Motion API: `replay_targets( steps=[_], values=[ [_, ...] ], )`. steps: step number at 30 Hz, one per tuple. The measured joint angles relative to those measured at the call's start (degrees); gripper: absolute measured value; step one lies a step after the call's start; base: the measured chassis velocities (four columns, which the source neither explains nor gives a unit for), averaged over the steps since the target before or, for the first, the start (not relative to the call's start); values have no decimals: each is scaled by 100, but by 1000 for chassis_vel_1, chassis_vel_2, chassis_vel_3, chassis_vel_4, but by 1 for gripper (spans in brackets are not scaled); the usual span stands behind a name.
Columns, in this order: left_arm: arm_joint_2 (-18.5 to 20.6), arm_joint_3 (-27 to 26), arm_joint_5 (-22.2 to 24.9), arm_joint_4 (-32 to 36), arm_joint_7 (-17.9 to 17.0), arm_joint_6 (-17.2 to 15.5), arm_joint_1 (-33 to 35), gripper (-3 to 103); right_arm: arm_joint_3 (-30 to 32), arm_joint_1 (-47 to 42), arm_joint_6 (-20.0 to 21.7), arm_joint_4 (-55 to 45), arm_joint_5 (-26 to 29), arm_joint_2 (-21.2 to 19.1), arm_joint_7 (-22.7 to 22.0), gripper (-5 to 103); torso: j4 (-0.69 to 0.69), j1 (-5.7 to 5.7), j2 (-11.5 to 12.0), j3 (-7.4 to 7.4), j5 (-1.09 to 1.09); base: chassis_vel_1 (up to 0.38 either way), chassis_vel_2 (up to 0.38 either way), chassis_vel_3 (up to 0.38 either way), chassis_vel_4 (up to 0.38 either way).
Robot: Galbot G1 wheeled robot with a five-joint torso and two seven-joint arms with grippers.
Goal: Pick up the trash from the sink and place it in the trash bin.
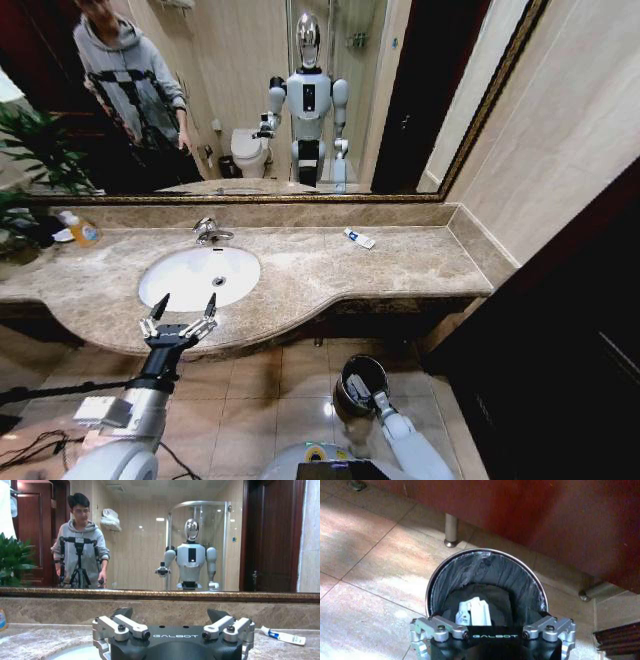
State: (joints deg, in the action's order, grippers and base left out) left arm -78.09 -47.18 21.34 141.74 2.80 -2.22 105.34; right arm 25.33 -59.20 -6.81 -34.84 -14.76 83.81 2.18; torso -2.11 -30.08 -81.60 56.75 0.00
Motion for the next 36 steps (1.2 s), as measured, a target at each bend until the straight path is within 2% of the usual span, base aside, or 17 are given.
replay_targets(
  steps=[5, 8, 10, 13, 14, 16, 18, 20, 21, 22, 24, 26, 28, 29, 30, 36],
  values=[
    [0, 0, 0, 0, 0, 0, 0, 100, 3, -5, -17, -5, 45, -10, -99, 100, 0, 0, 0, 0, 0, 0, 0, 0, 0],
    [0, 0, 0, 0, 0, 0, 0, 100, 25, -9, -33, -36, 281, 5, -262, 100, 0, 0, 0, 0, 1, 0, 0, 0, 0],
    [1, 0, 0, 0, 0, 0, 0, 100, 21, -78, -56, -204, 512, -13, -369, 100, 0, 0, 0, 0, 1, 0, 0, 0, 0],
    [0, 0, 0, 0, -1, 0, 0, 100, 0, -516, -202, -1025, 975, -198, -531, 100, -1, 0, 0, 0, 1, 0, 0, 0, 0],
    [0, 0, 0, 0, -1, 0, 0, 100, 0, -516, -202, -1025, 975, -198, -531, 100, -1, 0, 0, 0, 1, 0, 0, 0, 0],
    [0, 0, 0, 0, -1, 0, 0, 100, 8, -1041, -293, -1837, 1408, -375, -629, 100, 1, 0, 0, 0, 1, 0, 0, 0, 0],
    [1, 0, 0, 0, -1, 0, 0, 100, 24, -1166, -317, -2049, 1490, -407, -653, 100, 1, 0, 0, 0, 1, 0, 0, 0, 0],
    [0, 0, 0, 0, -1, 0, 0, 100, 191, -1698, -342, -2960, 1883, -468, -710, 100, -1, 0, 0, -1, -1, 0, 0, 0, 0],
    [0, 0, 0, 0, -2, 0, 0, 100, 322, -1965, -317, -3426, 2046, -415, -707, 100, 1, 0, 0, 0, 0, 0, 0, 0, 0],
    [0, 0, 0, 0, -2, 0, 0, 100, 322, -1965, -317, -3426, 2046, -415, -707, 100, 1, 0, 0, 0, 0, 0, 0, 0, 0],
    [0, 0, 0, 0, -1, 0, 0, 100, 575, -2576, -317, -4536, 2301, -178, -712, 100, 0, 0, 0, -1, 1, 0, 0, 0, 0],
    [0, 0, 0, 0, -1, 0, 0, 100, 605, -2718, -337, -4770, 2307, -134, -719, 100, 0, 0, 0, -1, 1, 0, 0, 0, 0],
    [0, 0, 0, 0, -1, 0, 0, 100, 696, -3213, -446, -5716, 2248, 9, -714, 100, 1, 1, 0, -1, 1, 0, 0, 0, 0],
    [0, 0, 0, 0, -2, 0, 0, 100, 830, -3733, -448, -6787, 2226, 118, -553, 100, 1, 0, 0, 0, 0, 0, 0, 0, 0],
    [0, 0, 0, 0, -2, 0, 0, 100, 855, -3866, -422, -7148, 2242, 144, -534, 100, 1, 1, 0, -1, -1, 0, 0, 0, 0],
    [0, 0, 0, 0, -1, 1, 0, 100, 813, -4143, -301, -8207, 2296, 175, -490, 100, 1, 1, -1, 0, -1, 0, 0, 0, 0]
  ],
)
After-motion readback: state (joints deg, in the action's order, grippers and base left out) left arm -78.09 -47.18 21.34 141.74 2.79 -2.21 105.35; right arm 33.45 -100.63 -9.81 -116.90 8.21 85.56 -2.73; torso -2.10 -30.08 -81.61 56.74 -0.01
